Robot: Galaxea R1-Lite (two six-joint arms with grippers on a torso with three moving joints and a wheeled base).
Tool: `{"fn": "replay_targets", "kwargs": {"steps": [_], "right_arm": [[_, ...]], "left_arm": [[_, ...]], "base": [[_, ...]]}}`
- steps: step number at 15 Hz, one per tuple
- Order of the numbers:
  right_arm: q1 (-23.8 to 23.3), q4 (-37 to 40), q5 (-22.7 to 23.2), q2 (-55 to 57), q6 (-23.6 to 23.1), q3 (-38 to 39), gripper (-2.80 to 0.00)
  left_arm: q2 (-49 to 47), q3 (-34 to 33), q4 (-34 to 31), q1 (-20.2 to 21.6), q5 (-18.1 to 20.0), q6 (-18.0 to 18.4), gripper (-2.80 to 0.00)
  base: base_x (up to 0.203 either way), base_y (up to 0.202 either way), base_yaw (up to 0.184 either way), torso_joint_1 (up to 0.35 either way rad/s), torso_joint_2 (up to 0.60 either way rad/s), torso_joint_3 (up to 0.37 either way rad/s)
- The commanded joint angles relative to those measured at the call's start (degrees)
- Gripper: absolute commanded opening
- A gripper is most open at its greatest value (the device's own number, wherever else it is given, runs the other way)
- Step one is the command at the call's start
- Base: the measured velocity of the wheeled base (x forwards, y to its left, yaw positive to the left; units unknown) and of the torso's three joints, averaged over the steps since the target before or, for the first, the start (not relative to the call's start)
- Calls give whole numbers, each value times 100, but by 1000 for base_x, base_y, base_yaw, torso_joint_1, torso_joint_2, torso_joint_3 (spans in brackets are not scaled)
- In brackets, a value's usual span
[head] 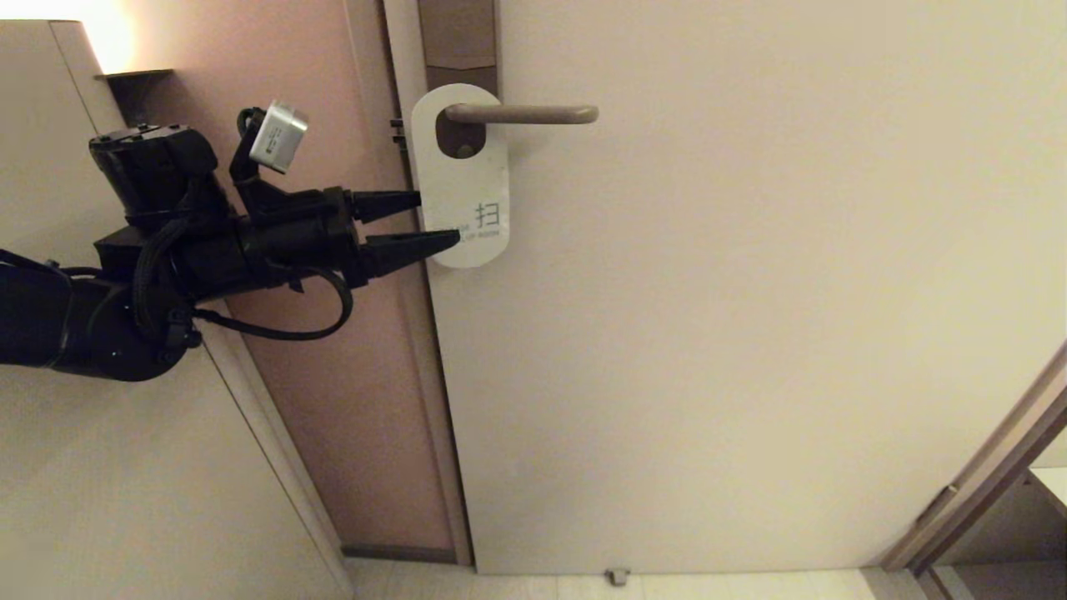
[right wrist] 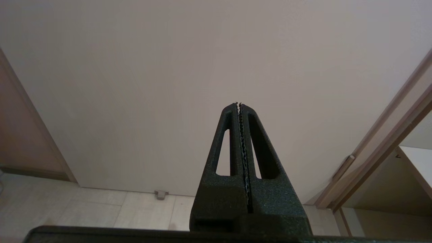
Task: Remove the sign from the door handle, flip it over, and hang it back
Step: Take down the sign
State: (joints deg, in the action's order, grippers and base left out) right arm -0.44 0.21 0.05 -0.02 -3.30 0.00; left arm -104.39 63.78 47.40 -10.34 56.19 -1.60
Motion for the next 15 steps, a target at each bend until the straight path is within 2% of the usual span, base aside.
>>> {"fn": "replay_targets", "kwargs": {"steps": [1, 7, 15], "right_arm": [[0, -3, 4, 2, -4, 0, -280], [0, -3, 4, 2, -4, 0, -280], [0, -3, 4, 2, -4, 0, -280]], "left_arm": [[-29, 29, 23, -39, 68, -7, 0], [-126, 44, 15, -276, 77, -15, 0], [-450, 354, 23, -311, 77, -9, 0]], "base": [[0, 0, 0, 0, 0, 0], [0, 0, 0, 0, 0, 0], [0, 0, 0, 0, 0, 0]]}}
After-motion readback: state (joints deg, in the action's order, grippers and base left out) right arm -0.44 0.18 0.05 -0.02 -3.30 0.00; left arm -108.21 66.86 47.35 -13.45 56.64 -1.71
